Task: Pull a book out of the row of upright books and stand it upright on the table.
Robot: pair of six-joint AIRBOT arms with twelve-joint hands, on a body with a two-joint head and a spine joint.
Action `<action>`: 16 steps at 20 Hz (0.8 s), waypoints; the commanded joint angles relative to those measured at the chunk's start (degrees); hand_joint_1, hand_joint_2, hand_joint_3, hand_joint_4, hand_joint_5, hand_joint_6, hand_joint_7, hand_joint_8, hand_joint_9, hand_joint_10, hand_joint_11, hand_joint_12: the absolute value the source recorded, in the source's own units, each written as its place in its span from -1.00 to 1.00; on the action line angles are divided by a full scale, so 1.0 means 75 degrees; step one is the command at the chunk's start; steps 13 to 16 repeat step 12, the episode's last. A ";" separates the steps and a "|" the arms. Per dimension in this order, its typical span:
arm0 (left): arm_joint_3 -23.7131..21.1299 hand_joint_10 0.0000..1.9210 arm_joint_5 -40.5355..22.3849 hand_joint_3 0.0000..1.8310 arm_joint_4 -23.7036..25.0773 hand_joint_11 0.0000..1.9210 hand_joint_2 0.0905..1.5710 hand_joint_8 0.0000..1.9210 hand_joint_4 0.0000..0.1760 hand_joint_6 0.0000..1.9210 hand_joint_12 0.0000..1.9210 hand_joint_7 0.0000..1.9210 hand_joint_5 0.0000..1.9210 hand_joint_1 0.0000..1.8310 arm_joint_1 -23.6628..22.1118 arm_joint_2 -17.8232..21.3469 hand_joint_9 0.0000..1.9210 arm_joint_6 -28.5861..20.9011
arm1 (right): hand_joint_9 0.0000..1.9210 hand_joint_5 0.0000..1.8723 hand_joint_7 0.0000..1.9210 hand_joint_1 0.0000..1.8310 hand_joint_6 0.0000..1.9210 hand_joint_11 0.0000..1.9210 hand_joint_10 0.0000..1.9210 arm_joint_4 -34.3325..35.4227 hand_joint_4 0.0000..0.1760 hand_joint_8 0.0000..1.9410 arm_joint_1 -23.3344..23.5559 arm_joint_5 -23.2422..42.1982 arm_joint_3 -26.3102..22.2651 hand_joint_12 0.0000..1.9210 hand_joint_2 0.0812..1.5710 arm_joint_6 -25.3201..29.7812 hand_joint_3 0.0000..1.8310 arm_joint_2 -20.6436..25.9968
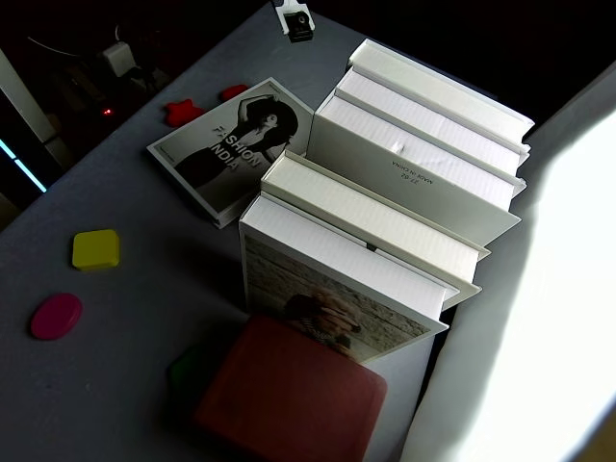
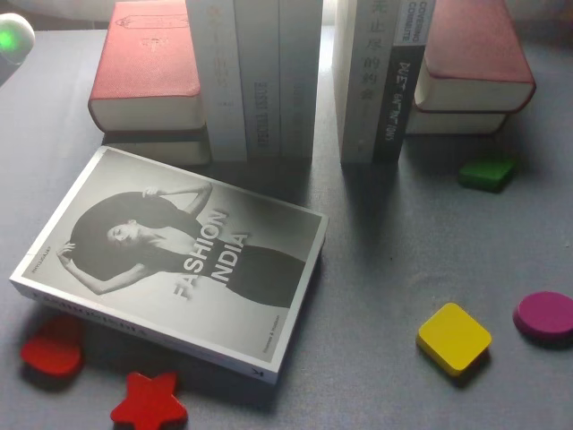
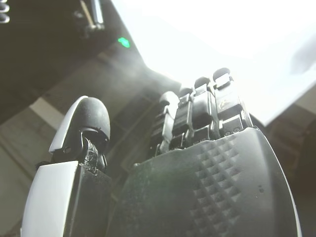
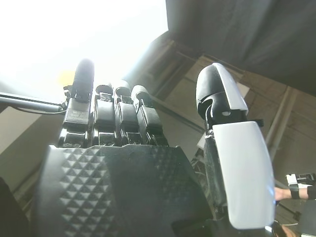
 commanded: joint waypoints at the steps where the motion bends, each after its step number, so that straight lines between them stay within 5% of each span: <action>1: 0.0008 -1.00 -0.0896 -1.00 -0.0143 -0.98 0.74 -1.00 0.54 -1.00 -0.98 -1.00 -1.00 -0.56 -0.0103 -0.0031 -1.00 -0.0022 | -1.00 -1.00 -1.00 -0.21 -1.00 -1.00 -1.00 0.0135 -1.00 -1.00 0.0028 0.0909 -0.0029 -0.16 0.51 0.0023 -1.00 0.0047; 4: 0.0004 -1.00 -0.0896 -1.00 -0.0056 -1.00 0.69 -1.00 0.20 -1.00 -0.68 -1.00 -1.00 -0.60 -0.0148 -0.0052 -1.00 -0.0021 | -1.00 -1.00 -1.00 -0.20 -1.00 -1.00 -1.00 0.0114 -1.00 -1.00 0.0029 0.0955 -0.0059 -0.11 0.49 -0.0041 -1.00 0.0080; 5: 0.0005 -1.00 -0.0896 -1.00 -0.0009 -1.00 0.69 -1.00 0.26 -1.00 -0.47 -1.00 -1.00 -0.64 -0.0169 -0.0058 -1.00 -0.0023 | -1.00 -1.00 -1.00 -0.18 -1.00 -1.00 -1.00 0.0094 -1.00 -1.00 0.0029 0.0974 -0.0065 -0.05 0.48 -0.0068 -1.00 0.0100; 8: 0.0003 -1.00 -0.0896 -1.00 0.0074 -1.00 0.74 -1.00 0.43 -1.00 -0.92 -1.00 -1.00 -0.65 -0.0200 -0.0059 -1.00 -0.0027 | -1.00 -1.00 -1.00 -0.16 -1.00 -1.00 -1.00 0.0072 -1.00 -1.00 0.0030 0.1019 -0.0091 -0.10 0.48 -0.0140 -1.00 0.0127; 11: -0.0009 -0.98 -0.0897 -1.00 0.0146 -0.95 0.73 -1.00 0.21 -1.00 -0.97 -1.00 -1.00 -0.74 -0.0232 -0.0083 -0.96 -0.0037 | -0.99 -1.00 -1.00 -0.18 -1.00 -1.00 -1.00 0.0000 -1.00 -1.00 0.0030 0.1088 -0.0160 -0.15 0.48 -0.0278 -1.00 0.0186; 12: -0.0011 -0.96 -0.0897 -1.00 0.0153 -0.99 0.74 -1.00 0.35 -1.00 -0.31 -1.00 -1.00 -0.76 -0.0229 -0.0095 -0.85 -0.0045 | -0.98 -1.00 -1.00 -0.20 -1.00 -1.00 -0.99 -0.0006 -1.00 -1.00 0.0030 0.1087 -0.0161 -0.16 0.49 -0.0298 -1.00 0.0187; 16: -0.0011 -0.96 -0.0897 -1.00 0.0153 -0.99 0.74 -1.00 0.35 -1.00 -0.31 -1.00 -1.00 -0.76 -0.0229 -0.0095 -0.85 -0.0045 | -0.98 -1.00 -1.00 -0.20 -1.00 -1.00 -0.99 -0.0006 -1.00 -1.00 0.0030 0.1087 -0.0161 -0.16 0.49 -0.0298 -1.00 0.0187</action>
